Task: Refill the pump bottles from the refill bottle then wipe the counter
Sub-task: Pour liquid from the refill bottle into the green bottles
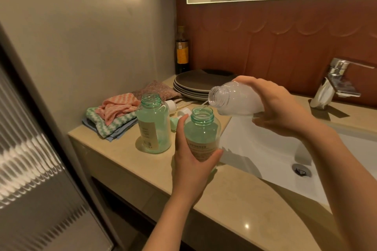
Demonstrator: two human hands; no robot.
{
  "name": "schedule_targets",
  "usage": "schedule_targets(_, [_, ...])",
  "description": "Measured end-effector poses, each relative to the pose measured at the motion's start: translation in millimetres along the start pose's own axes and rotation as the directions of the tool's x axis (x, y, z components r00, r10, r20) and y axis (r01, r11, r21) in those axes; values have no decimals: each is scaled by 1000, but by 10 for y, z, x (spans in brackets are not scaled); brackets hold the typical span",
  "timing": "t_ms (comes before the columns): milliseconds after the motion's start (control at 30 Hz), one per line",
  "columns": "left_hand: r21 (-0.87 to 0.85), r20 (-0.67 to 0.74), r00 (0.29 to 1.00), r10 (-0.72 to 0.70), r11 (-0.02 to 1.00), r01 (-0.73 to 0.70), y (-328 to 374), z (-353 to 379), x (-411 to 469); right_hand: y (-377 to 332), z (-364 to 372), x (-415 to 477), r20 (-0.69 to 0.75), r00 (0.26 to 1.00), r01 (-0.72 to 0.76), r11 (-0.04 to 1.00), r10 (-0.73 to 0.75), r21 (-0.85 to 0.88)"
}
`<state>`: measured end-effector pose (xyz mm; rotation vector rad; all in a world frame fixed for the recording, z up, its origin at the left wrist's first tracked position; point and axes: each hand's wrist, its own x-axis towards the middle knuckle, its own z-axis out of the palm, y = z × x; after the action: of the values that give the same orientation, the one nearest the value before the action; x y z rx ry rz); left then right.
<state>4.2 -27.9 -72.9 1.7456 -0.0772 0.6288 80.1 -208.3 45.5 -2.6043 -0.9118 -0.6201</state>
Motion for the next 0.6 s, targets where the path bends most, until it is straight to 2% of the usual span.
schedule_targets(600, [6,12,1000,5,1000,-5,-2,-15,-2,-71,-13,20,-4,1000,12,992,-13,-127])
